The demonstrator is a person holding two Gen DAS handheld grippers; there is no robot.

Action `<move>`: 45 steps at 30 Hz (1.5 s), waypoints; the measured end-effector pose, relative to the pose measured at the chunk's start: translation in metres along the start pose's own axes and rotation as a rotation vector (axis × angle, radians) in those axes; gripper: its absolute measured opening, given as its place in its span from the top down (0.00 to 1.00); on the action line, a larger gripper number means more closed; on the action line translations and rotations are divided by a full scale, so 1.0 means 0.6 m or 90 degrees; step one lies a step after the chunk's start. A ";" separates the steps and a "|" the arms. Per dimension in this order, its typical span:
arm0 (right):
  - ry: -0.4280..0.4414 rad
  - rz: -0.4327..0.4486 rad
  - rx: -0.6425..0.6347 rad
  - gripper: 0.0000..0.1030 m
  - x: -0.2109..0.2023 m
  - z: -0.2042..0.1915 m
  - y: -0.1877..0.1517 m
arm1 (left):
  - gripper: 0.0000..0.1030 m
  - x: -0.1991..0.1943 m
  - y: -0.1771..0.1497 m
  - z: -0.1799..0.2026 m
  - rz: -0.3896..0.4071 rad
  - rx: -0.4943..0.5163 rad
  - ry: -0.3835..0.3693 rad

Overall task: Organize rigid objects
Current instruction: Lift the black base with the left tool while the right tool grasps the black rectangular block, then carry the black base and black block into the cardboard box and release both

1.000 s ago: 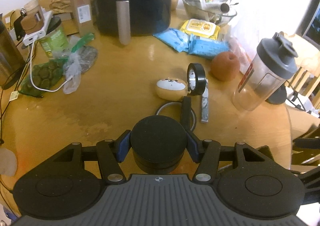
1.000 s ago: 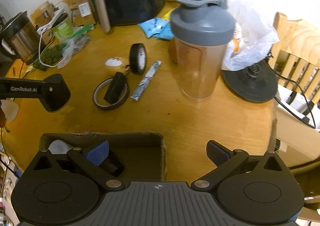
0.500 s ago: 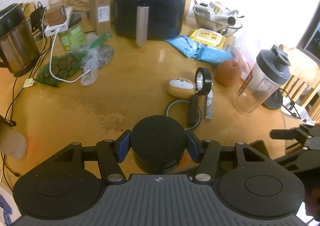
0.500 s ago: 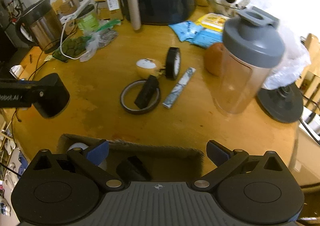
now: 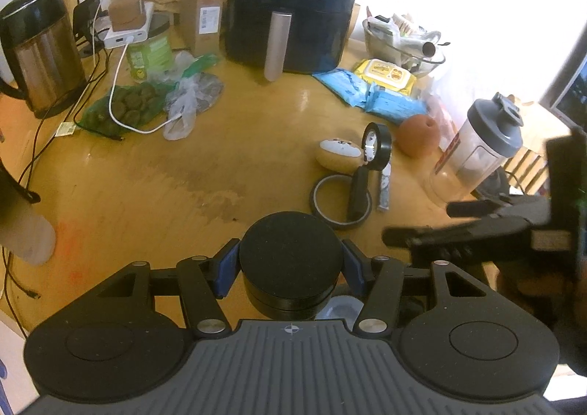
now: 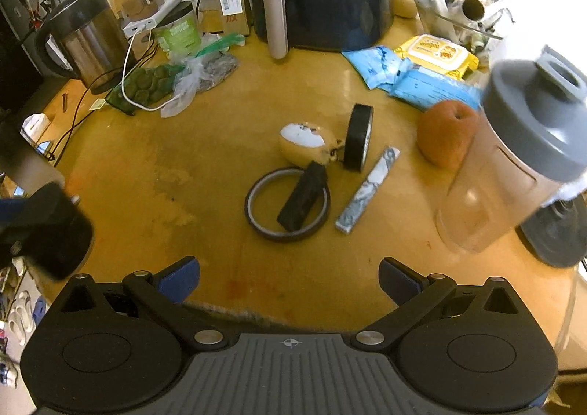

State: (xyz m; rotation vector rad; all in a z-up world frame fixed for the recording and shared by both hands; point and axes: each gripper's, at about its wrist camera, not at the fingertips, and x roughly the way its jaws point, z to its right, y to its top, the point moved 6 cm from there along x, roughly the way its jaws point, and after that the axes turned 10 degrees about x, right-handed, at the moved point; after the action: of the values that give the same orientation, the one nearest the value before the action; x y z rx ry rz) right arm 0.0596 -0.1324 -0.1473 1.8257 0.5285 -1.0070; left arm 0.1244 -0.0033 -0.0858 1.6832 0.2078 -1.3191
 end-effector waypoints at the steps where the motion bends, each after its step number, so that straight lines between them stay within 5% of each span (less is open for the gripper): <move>1: -0.002 0.003 0.000 0.00 0.006 -0.001 0.004 | 0.45 -0.002 -0.002 -0.002 0.000 -0.002 -0.001; 6: -0.011 0.022 0.009 0.01 0.042 -0.009 0.026 | 0.45 -0.010 -0.009 -0.008 0.005 -0.003 -0.017; 14: -0.047 0.027 0.014 0.21 0.110 -0.005 0.047 | 0.45 -0.019 -0.021 -0.013 0.007 -0.011 -0.021; 23: -0.092 0.018 0.016 0.48 0.167 0.001 0.057 | 0.45 -0.025 -0.030 -0.016 0.003 -0.030 -0.013; 26: -0.103 0.006 0.014 0.72 0.180 0.003 0.056 | 0.45 -0.029 -0.032 -0.014 0.003 -0.034 -0.010; 31: -0.107 0.015 0.032 0.84 0.175 0.013 0.055 | 0.45 -0.035 -0.036 -0.009 0.005 -0.042 -0.001; 45: -0.028 0.042 0.034 0.84 0.103 0.023 0.063 | 0.45 -0.053 -0.043 0.026 0.014 -0.050 0.008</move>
State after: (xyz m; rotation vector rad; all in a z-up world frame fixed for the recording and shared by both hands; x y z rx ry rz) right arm 0.1165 -0.1660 -0.1809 1.8521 0.4163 -1.0227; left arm 0.0849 0.0112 -0.0736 1.6240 0.2446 -1.2691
